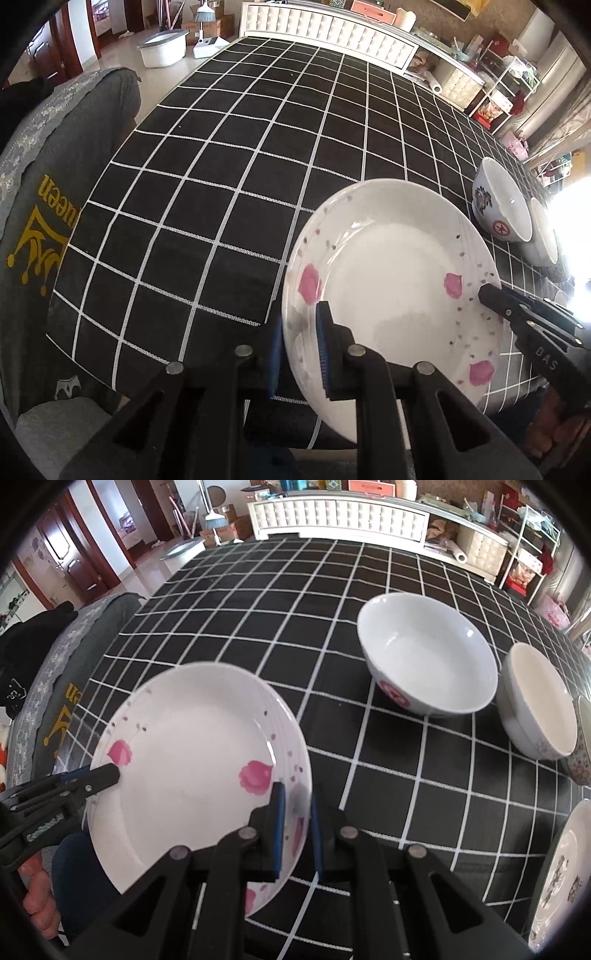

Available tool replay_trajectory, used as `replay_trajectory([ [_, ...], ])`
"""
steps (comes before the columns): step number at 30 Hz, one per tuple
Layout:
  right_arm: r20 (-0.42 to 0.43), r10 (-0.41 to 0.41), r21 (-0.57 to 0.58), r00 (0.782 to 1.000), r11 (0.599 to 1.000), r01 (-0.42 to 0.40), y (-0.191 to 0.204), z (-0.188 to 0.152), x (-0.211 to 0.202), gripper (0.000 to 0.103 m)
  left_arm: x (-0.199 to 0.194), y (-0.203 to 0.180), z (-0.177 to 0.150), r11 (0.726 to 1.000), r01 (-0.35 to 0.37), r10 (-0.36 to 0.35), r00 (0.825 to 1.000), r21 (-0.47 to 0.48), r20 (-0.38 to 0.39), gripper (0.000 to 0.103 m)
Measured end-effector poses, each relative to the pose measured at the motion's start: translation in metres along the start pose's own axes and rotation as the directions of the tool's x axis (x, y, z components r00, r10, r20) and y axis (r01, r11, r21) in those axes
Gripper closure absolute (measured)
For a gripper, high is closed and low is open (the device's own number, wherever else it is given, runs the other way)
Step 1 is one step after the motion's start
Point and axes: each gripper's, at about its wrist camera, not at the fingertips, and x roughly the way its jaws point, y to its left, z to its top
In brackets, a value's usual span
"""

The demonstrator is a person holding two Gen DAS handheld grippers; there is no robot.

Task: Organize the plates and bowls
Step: 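Lower the pink-petal plate onto the plain white plate and open the left tool, then move the left tool toward the cartoon-print plate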

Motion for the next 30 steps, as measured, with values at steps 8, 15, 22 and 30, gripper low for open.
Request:
replay_trajectory([
  [8, 0.02, 0.02, 0.022, 1.0, 1.0, -0.021, -0.003, -0.006, -0.009, 0.086, -0.011, -0.001, -0.003, 1.0, 0.01, -0.01, 1.0, 0.001, 0.016, 0.088],
  [15, 0.069, 0.029, 0.058, 0.997, 0.998, -0.033, 0.0, -0.012, -0.038, 0.086, -0.04, -0.012, -0.008, 0.999, 0.026, -0.028, 0.998, 0.04, 0.064, 0.088],
  [22, 0.153, -0.001, 0.06, 0.988, 0.998, -0.008, -0.003, -0.022, -0.084, 0.085, -0.084, -0.052, -0.017, 0.989, 0.05, -0.071, 0.986, 0.141, 0.149, 0.088],
  [30, 0.27, -0.058, 0.061, 0.961, 0.997, 0.043, -0.011, -0.037, -0.139, 0.053, -0.121, -0.096, -0.033, 0.969, 0.073, -0.124, 0.97, 0.238, 0.208, 0.079],
])
